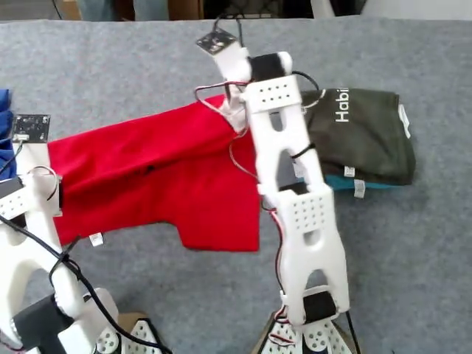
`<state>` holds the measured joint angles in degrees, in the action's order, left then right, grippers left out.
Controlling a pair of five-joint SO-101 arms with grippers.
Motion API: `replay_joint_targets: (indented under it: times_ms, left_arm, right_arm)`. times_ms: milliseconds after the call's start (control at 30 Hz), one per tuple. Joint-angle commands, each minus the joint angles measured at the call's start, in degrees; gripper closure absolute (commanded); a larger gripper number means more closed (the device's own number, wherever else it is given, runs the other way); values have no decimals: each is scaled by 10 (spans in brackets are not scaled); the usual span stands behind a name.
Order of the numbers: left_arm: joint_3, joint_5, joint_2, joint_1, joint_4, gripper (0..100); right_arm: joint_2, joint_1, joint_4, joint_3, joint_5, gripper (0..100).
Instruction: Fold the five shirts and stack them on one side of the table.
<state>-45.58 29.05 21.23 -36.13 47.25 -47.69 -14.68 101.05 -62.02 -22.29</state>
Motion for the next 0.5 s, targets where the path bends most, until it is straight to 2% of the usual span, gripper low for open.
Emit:
replay_joint_targets:
  times_ms: [0, 233, 467]
  left_arm:
    - [2, 7, 14, 5, -2, 971]
    - [1, 12, 14, -1, 3, 971]
    - [-36, 102, 18, -18, 3, 972]
  right_arm:
    - [94, 5, 3, 98, 2, 985]
    - [235, -8, -53, 351, 5, 985]
    - [350, -5, -174, 604, 5, 985]
